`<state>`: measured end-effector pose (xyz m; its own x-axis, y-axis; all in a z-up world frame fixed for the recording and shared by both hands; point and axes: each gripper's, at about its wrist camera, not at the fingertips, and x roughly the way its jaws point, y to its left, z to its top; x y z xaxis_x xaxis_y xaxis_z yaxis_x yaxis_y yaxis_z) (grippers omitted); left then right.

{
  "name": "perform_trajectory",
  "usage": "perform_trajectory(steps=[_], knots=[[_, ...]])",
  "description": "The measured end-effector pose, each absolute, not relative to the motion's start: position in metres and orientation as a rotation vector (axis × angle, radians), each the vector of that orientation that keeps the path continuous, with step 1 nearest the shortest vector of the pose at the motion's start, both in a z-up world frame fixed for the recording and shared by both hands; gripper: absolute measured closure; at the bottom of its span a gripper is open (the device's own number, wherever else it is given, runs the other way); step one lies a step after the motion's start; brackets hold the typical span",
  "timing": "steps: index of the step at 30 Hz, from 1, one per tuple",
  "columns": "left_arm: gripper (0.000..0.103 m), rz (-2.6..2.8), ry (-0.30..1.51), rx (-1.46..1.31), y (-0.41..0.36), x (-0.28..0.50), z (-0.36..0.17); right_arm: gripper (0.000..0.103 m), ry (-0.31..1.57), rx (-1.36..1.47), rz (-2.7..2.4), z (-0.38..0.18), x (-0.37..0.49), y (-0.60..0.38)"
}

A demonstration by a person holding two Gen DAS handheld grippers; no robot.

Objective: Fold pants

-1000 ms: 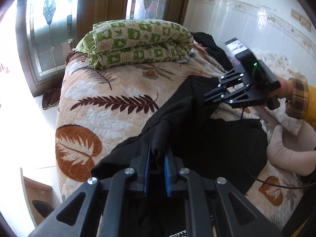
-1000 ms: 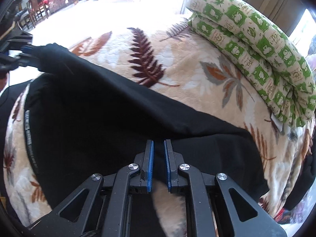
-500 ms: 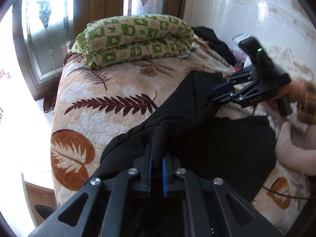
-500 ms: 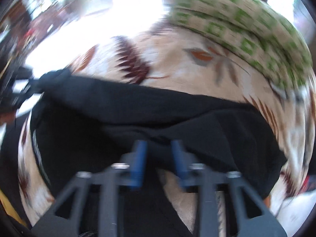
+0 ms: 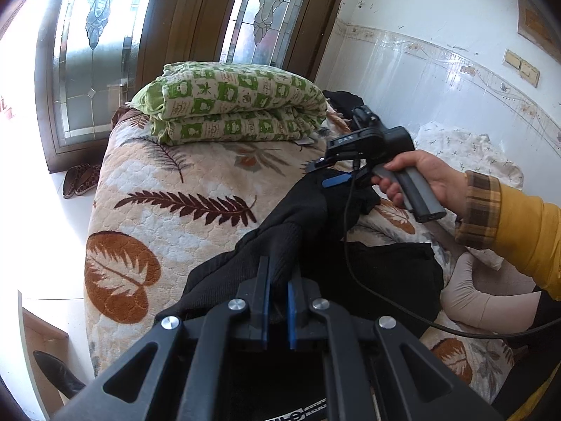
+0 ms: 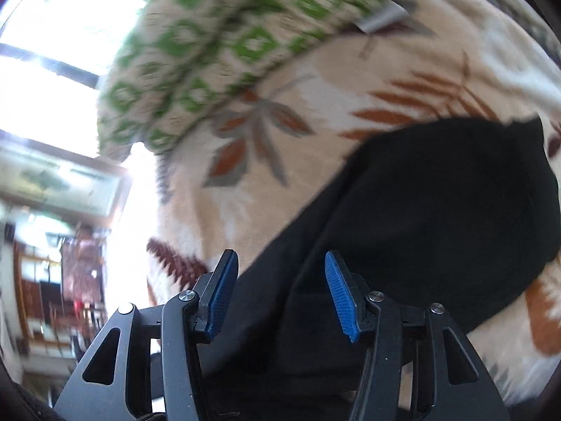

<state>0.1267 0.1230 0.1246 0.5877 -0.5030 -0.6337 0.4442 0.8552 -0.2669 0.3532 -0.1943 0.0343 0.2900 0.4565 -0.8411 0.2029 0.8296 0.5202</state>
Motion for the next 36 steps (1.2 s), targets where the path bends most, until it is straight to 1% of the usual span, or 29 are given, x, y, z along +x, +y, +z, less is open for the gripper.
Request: perform_trajectory(steps=[7,10,16,18,21,22,23,26,30,34,36], knots=[[0.094,-0.561,0.771,-0.082,0.121,0.125,0.123,0.052,1.229,0.643,0.096,0.029,0.368,-0.205],[0.094,-0.564,0.773,-0.084,0.122,0.125,0.121,0.052,1.130,0.580,0.075,0.045,0.375,-0.207],[0.094,-0.570,0.775,-0.080,0.121,0.126,0.120,0.052,1.179,0.596,0.055,0.028,0.389,-0.216],[0.094,-0.573,0.776,-0.068,0.119,0.125,0.120,0.057,1.229,0.592,0.050,0.013,0.395,-0.211],[0.094,-0.573,0.783,-0.055,0.117,0.125,0.118,0.069,1.228,0.485,0.024,0.012,0.401,-0.201],[0.094,-0.572,0.786,-0.052,0.116,0.125,0.117,0.082,1.231,0.418,-0.005,0.013,0.404,-0.197],[0.094,-0.568,0.789,-0.051,0.116,0.126,0.117,0.088,1.236,0.396,-0.021,0.013,0.405,-0.197],[0.094,-0.558,0.798,-0.055,0.118,0.127,0.113,0.093,1.205,0.417,0.008,0.020,0.400,-0.204],[0.094,-0.524,0.827,-0.061,0.124,0.134,0.104,0.094,1.131,0.499,0.090,0.045,0.374,-0.216],[0.094,-0.504,0.838,-0.062,0.128,0.135,0.102,0.094,1.031,0.498,0.138,0.079,0.328,-0.221],[0.094,-0.501,0.840,-0.053,0.128,0.133,0.105,0.094,1.033,0.519,0.160,0.086,0.321,-0.219]])
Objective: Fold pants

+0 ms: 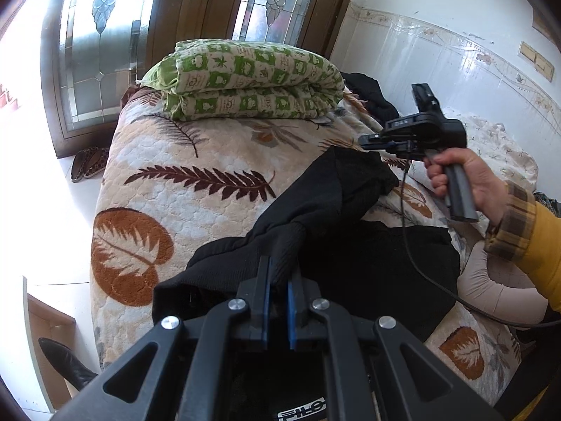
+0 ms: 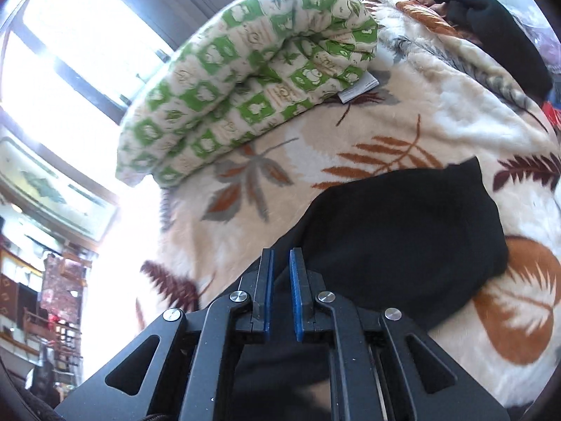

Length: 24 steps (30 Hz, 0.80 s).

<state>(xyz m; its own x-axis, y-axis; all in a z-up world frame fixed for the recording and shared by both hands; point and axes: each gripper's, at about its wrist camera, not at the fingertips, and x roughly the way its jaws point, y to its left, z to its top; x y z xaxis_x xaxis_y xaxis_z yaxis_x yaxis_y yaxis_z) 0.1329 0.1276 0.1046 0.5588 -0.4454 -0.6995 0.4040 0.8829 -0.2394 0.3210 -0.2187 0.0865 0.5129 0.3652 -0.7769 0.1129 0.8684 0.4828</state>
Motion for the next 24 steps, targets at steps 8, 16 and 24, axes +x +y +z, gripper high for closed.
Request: perform_trajectory(steps=[8,16,24], knots=[[0.094,-0.477,0.849,-0.060,0.124,0.137,0.108,0.033,1.140,0.025,0.419,0.083,0.280,-0.125],[0.094,-0.465,0.839,-0.061,0.133,0.141,0.113,0.023,1.019,-0.665,0.536,0.049,0.257,-0.040],[0.094,-0.466,0.848,-0.036,0.134,0.139,0.113,0.091,0.987,-0.680,0.529,0.058,0.257,-0.030]])
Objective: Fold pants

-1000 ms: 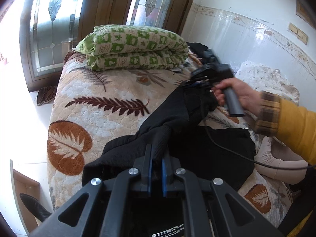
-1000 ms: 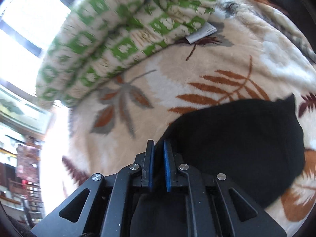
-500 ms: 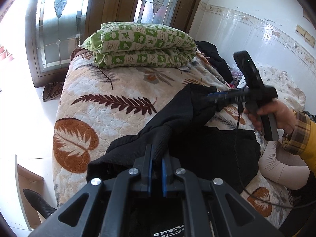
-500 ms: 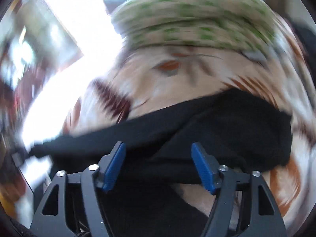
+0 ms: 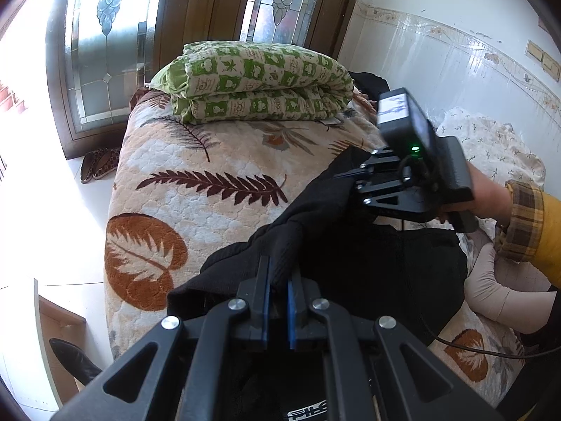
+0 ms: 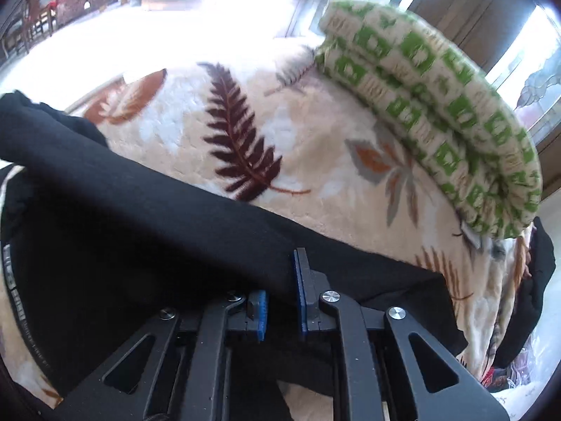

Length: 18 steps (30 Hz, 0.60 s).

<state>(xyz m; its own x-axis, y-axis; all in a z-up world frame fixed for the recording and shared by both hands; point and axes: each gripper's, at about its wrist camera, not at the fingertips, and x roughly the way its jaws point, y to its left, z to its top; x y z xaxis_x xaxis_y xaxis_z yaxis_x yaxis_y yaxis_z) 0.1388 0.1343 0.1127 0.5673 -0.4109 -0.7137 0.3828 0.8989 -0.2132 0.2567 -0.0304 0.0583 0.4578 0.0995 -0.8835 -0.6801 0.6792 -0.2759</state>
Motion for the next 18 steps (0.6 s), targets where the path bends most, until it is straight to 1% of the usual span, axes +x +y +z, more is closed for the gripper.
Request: perform_trajectory(steps=[4,9,14,18], knots=[[0.094,-0.470,0.854,-0.002,0.141,0.132,0.117,0.092,0.988,-0.600,0.567,0.080,0.230,-0.038],[0.094,-0.484,0.894,0.072,0.155,0.114,0.116,0.092,1.066,-0.508,0.715,0.089,0.183,-0.034],[0.093,-0.485,0.964,0.131,0.171,0.097,0.096,0.092,1.120,-0.448,0.817,0.072,0.124,-0.021],[0.091,-0.451,1.070,0.198,0.175,0.093,0.058,0.092,1.173,-0.449,0.816,0.044,0.092,-0.013]])
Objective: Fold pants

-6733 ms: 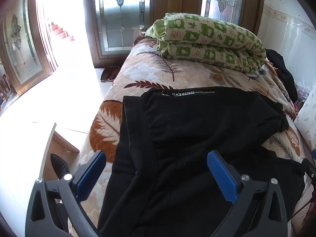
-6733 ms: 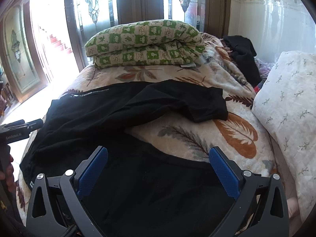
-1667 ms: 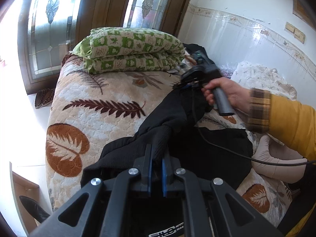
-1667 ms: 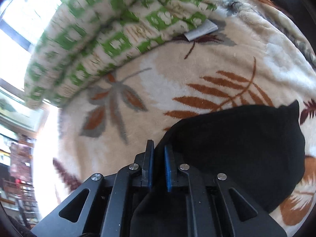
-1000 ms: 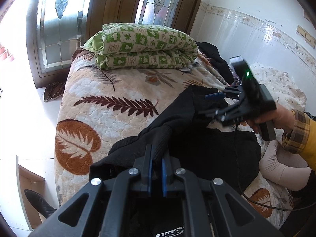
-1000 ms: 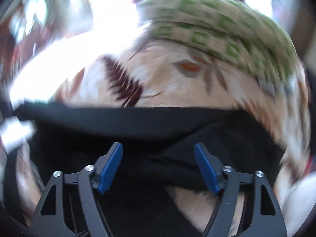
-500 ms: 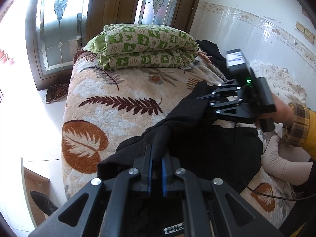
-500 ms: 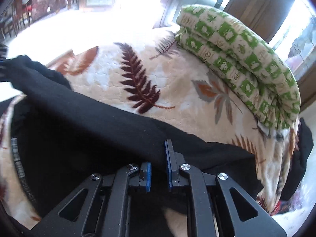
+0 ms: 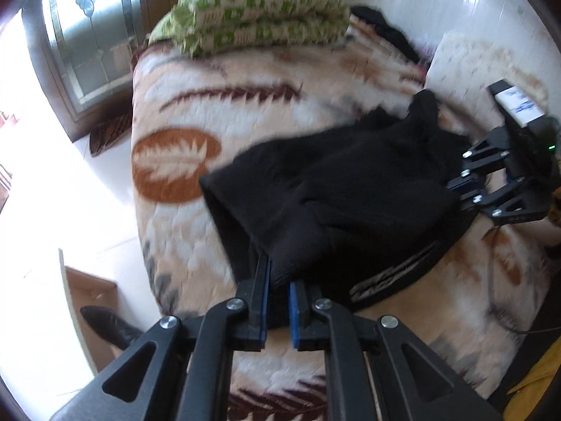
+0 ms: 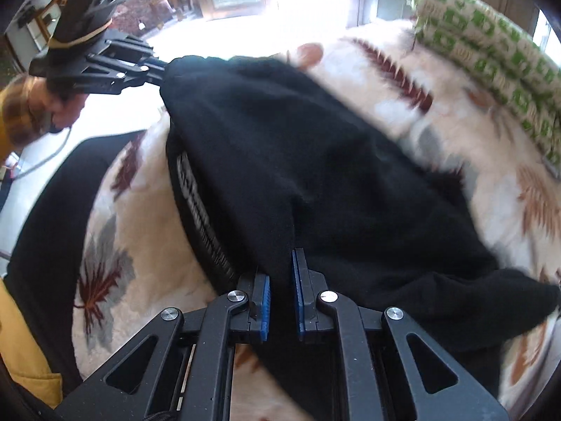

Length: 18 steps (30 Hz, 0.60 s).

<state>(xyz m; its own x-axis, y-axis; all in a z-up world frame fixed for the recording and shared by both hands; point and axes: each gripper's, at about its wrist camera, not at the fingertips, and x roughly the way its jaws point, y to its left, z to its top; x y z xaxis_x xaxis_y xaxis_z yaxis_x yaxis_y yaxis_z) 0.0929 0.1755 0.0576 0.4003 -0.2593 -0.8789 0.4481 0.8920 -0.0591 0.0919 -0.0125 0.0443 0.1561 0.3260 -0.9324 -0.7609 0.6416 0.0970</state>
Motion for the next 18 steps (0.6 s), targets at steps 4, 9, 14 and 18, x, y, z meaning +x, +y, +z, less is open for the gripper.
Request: perform_trajectory(steps=[4,9,14,18], knots=[[0.091,-0.414,1.127,0.197,0.184,0.088,0.032,0.091,1.197,-0.432,0.762,0.026,0.082,-0.008],[0.091,-0.385,1.089,0.076,0.204,0.083,0.043,0.092,1.170,-0.377,0.757,0.041,0.080,-0.009],[0.091,-0.313,1.069,0.051,0.220,0.078,0.049,0.092,1.147,-0.270,0.814,0.056,0.069,-0.007],[0.091,-0.307,1.007,-0.092,0.235,0.069,0.073,0.092,1.173,-0.274,0.786,0.037,0.060,-0.006]])
